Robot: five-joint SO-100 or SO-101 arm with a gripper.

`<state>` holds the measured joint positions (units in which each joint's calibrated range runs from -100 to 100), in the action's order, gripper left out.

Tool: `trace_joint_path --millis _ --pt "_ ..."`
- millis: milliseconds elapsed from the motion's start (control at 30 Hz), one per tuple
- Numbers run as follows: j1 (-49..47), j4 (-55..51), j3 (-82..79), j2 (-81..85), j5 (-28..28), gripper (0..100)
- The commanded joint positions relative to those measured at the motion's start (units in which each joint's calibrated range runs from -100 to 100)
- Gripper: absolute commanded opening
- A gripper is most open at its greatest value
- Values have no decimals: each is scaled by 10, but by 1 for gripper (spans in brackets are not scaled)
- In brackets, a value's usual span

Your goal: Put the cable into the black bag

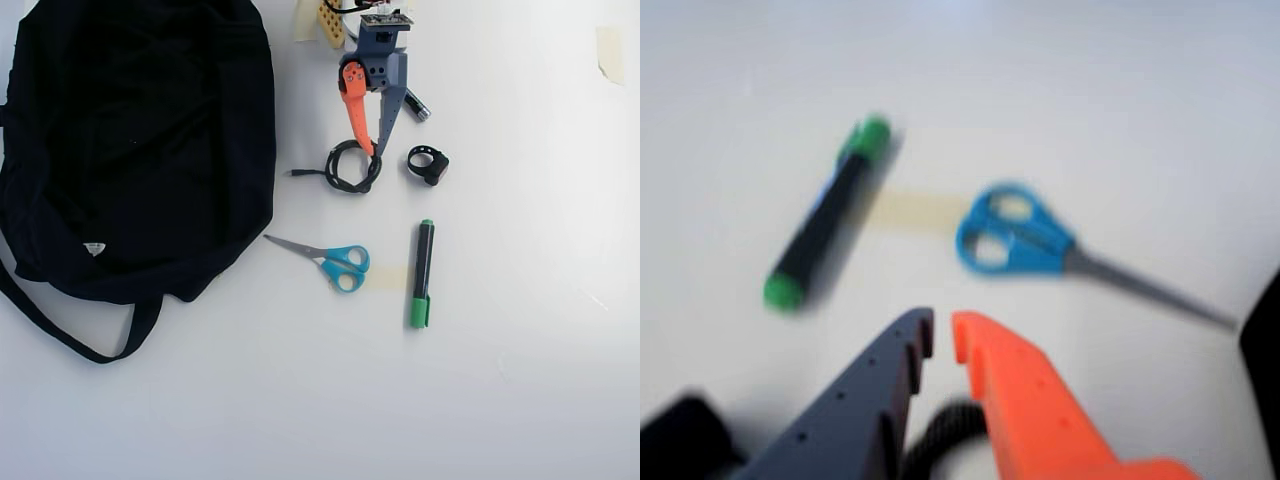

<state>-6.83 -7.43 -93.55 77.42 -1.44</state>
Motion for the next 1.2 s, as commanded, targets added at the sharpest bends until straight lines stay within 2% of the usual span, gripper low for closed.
trace_joint_path --millis 0,100,500,1167 --pt "-4 127 78 -101 2 3" --pt "-4 156 146 -174 2 3" --pt "-11 155 452 -441 0 2" --pt "-16 141 750 -698 0 2"
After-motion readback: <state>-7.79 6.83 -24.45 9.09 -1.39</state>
